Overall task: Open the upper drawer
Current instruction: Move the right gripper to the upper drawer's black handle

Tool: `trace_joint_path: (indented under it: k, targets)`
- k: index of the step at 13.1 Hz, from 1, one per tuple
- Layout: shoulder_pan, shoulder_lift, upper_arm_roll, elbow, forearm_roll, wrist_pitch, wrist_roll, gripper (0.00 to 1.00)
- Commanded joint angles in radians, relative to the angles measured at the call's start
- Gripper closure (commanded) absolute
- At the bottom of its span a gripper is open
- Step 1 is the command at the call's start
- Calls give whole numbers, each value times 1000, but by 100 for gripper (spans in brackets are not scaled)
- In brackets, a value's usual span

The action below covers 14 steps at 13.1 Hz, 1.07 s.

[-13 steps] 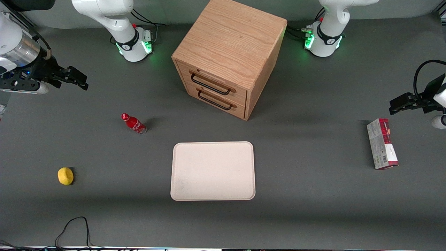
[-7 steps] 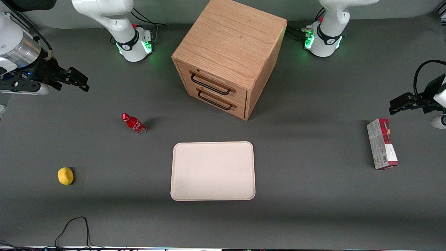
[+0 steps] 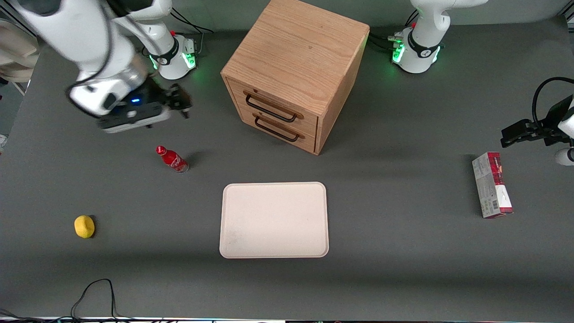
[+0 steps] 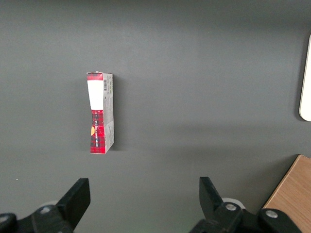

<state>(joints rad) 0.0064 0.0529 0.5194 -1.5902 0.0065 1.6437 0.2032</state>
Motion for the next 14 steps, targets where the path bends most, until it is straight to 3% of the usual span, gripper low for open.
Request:
trace_joint_path:
  k: [1, 5, 9, 14]
  targets:
    - [6, 94, 153, 78, -22, -16, -16, 0]
    - [-9, 203, 274, 78, -10, 11, -170, 0]
    - [-14, 317, 272, 72, 120, 34, -388, 0]
    - [-16, 374, 268, 65, 116, 36, -458, 0]
